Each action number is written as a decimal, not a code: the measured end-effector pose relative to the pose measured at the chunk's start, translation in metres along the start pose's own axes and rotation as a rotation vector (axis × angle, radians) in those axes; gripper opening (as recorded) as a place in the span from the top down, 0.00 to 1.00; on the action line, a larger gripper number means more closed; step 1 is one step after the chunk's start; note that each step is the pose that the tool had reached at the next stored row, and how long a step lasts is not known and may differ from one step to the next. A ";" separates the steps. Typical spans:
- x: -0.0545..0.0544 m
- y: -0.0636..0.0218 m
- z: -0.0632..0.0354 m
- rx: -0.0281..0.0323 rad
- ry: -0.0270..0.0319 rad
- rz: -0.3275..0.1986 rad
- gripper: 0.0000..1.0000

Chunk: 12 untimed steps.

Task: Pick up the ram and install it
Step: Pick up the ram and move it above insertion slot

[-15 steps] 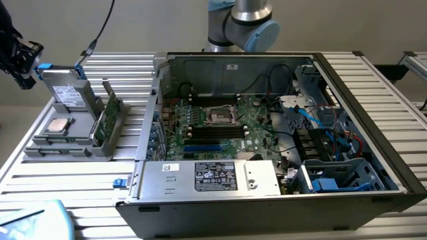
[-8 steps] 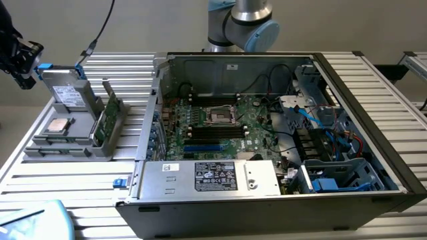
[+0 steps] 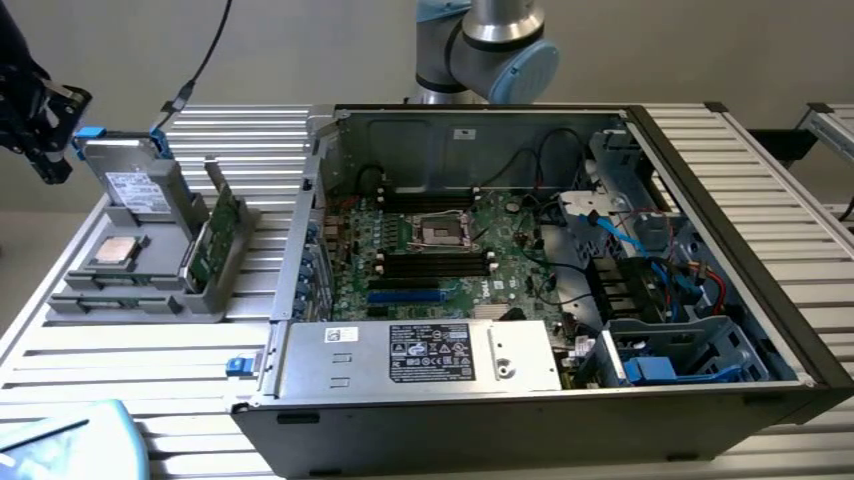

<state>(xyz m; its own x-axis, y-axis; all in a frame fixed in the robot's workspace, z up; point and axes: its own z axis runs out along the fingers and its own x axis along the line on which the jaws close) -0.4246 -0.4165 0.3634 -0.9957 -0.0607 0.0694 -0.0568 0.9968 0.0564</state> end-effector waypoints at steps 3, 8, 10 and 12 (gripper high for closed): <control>0.000 -0.0001 0.0021 0.0039 0.0032 -0.056 0.89; 0.000 -0.0003 0.0049 0.0096 0.0083 -0.145 0.89; 0.000 -0.0003 0.0060 0.0115 0.0101 -0.181 0.89; 0.000 -0.0004 0.0072 0.0137 0.0123 -0.219 0.89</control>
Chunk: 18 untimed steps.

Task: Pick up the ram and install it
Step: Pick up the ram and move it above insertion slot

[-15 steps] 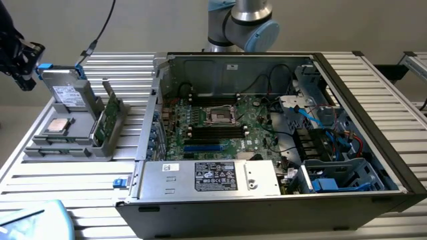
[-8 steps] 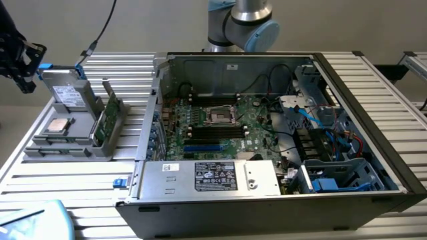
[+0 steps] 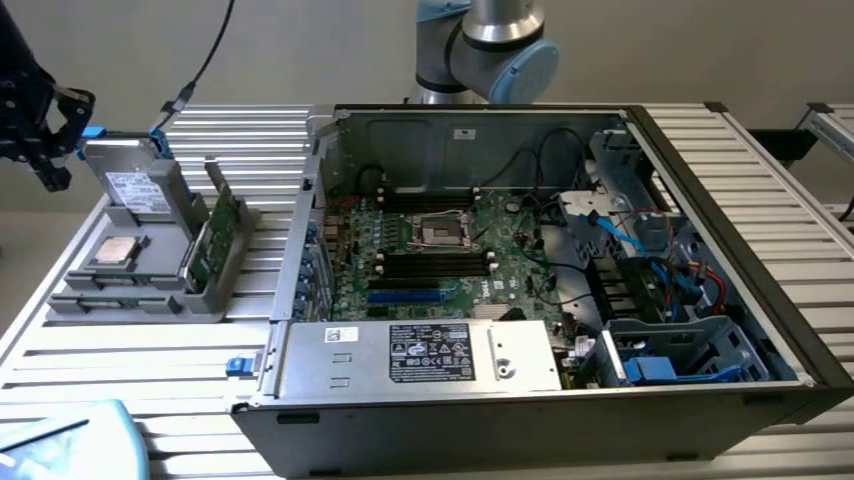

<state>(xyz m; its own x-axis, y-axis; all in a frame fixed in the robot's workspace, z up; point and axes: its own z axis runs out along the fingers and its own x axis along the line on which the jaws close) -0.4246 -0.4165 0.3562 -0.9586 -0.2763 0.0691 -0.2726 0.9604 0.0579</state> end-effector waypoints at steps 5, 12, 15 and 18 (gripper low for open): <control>0.000 -0.0002 0.0028 0.0051 0.0050 -0.090 0.89; 0.000 -0.0004 0.0068 0.0127 0.0120 -0.216 0.89; -0.001 -0.0005 0.0086 0.0161 0.0150 -0.271 0.89; -0.001 -0.0006 0.0105 0.0197 0.0181 -0.326 0.89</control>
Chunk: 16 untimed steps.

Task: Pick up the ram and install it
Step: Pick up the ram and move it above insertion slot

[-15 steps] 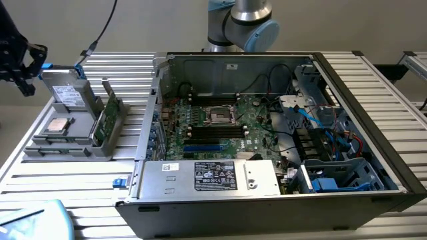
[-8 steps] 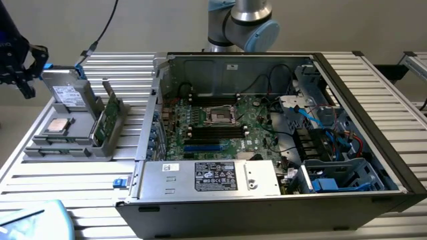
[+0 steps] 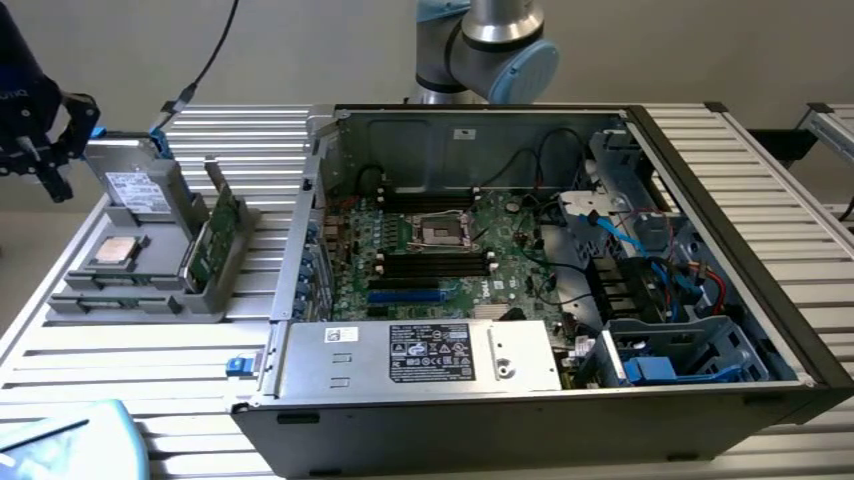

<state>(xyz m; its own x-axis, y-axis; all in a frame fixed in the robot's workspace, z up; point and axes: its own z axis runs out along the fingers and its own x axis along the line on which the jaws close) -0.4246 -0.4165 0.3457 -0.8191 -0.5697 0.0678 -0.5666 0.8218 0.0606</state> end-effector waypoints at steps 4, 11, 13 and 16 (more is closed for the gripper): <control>0.000 -0.0001 0.0024 0.0045 0.0041 -0.073 0.89; 0.000 -0.0004 0.0066 0.0122 0.0112 -0.199 0.89; -0.001 -0.0005 0.0079 0.0145 0.0133 -0.236 0.89; -0.001 -0.0006 0.0097 0.0179 0.0165 -0.290 0.89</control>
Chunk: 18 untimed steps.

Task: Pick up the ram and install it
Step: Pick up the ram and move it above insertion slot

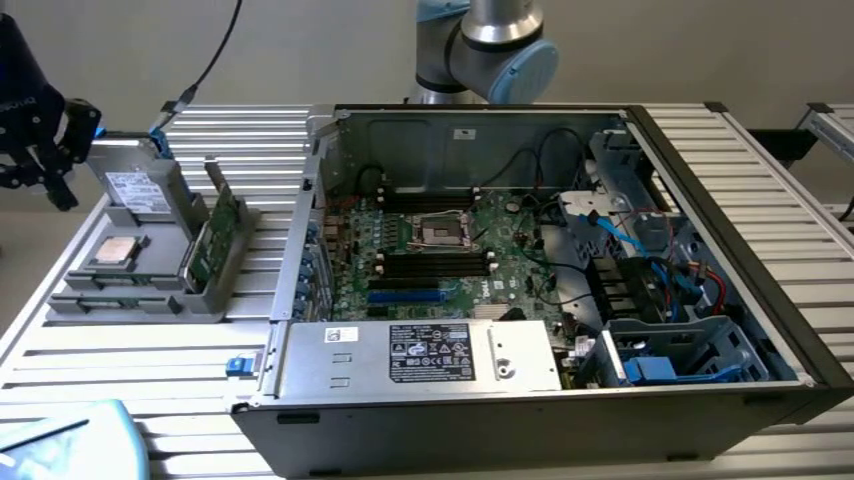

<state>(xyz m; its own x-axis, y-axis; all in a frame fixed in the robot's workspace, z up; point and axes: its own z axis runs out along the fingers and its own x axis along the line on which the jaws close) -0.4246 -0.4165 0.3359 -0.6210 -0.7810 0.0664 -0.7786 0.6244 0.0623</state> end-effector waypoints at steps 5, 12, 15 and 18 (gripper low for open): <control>0.000 -0.0002 0.0030 0.0056 0.0052 -0.090 0.89; 0.000 -0.0004 0.0075 0.0139 0.0128 -0.217 0.89; -0.001 -0.0006 0.0094 0.0175 0.0161 -0.271 0.89; -0.001 -0.0007 0.0113 0.0211 0.0196 -0.326 0.89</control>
<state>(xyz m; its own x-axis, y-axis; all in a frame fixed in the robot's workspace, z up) -0.4246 -0.4165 0.3245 -0.3369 -0.9393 0.0655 -0.9380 0.3408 0.0628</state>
